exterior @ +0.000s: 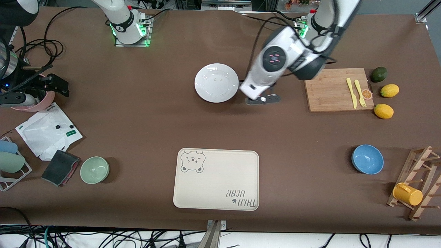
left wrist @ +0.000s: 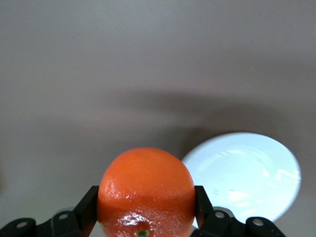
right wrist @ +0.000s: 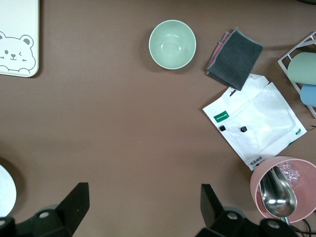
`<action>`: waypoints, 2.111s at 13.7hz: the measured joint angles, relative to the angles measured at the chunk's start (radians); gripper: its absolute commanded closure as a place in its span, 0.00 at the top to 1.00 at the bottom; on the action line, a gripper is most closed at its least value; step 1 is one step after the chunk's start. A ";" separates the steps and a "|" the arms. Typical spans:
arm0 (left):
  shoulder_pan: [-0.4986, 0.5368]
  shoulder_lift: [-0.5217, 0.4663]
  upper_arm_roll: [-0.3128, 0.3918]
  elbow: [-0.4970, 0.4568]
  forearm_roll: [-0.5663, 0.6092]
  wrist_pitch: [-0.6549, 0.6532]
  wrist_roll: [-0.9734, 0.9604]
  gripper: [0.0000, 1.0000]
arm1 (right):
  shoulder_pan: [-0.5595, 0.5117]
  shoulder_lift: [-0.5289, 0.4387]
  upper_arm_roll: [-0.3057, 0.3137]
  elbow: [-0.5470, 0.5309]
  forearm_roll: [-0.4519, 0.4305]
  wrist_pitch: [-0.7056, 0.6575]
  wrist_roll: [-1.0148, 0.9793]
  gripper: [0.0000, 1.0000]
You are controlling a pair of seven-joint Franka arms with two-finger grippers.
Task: Place orange and plate with both arms
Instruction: 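Carry the orange with the left gripper and lower it onto the white plate, then open the left gripper and withdraw it while the right gripper approaches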
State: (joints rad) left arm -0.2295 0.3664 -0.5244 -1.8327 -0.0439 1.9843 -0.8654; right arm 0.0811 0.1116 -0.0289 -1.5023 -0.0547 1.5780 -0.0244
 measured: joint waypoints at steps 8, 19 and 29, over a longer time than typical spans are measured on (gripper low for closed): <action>-0.248 0.147 0.004 0.012 0.008 0.210 -0.222 0.36 | 0.000 0.000 -0.001 0.000 0.000 0.000 0.000 1.00; -0.282 0.307 0.013 0.043 0.210 0.347 -0.382 1.00 | 0.000 0.000 0.000 0.000 0.000 -0.001 0.000 1.00; -0.037 0.174 0.013 0.255 0.211 -0.121 -0.039 1.00 | 0.031 0.028 0.012 -0.002 0.030 -0.008 -0.071 1.00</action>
State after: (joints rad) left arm -0.2661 0.5406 -0.5113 -1.5775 0.1666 1.8629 -0.9041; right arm 0.1121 0.1399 -0.0170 -1.5042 -0.0250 1.5700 -0.0955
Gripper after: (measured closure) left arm 0.000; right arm 0.000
